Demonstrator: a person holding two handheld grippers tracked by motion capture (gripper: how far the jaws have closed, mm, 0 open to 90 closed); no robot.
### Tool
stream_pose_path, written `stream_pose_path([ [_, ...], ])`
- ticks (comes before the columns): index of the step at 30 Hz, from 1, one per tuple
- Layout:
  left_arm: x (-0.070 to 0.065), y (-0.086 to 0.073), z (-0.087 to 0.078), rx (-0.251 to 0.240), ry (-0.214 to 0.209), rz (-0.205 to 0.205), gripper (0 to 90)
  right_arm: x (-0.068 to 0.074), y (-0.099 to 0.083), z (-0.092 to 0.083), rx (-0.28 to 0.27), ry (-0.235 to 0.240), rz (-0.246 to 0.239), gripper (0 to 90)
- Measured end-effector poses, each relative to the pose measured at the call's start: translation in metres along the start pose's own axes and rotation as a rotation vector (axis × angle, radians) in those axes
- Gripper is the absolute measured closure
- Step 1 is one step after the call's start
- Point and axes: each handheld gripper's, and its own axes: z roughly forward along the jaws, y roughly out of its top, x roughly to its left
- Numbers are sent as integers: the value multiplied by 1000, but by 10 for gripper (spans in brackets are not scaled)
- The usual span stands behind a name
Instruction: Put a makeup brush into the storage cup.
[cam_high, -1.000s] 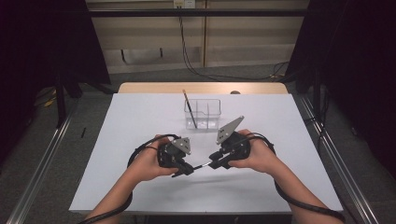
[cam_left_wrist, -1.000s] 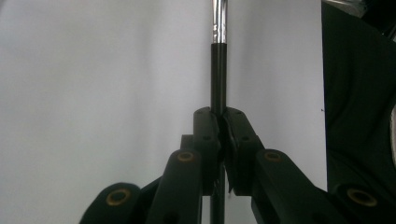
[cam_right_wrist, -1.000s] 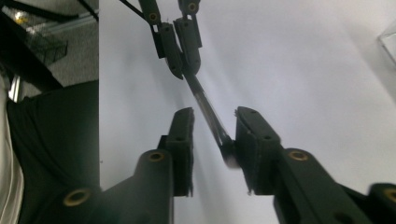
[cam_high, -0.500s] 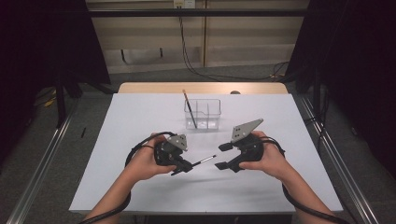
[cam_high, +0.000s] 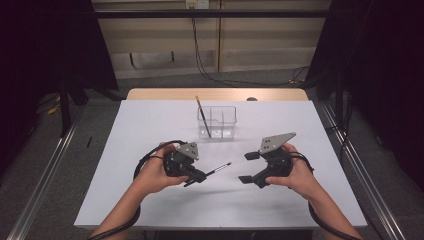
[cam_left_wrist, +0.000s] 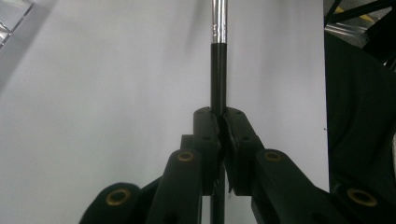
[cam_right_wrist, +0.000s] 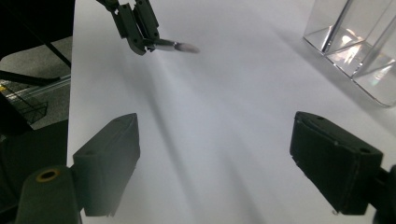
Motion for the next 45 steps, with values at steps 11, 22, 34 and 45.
stream_pose_path([
  [11, 1, -1, 0, -15, 4, -6, 843, -3, -14, -6, -35, -30, 8, 95],
  [22, 2, -1, -3, -33, 14, -15, 843, -6, -29, -15, -62, -65, 21, 71],
  [34, 4, 0, -3, -55, 21, -20, 843, -8, -44, -26, -122, -83, 45, 42],
  [45, 5, -1, -6, -84, 32, -35, 843, -8, -56, -35, -173, -104, 53, 36],
])
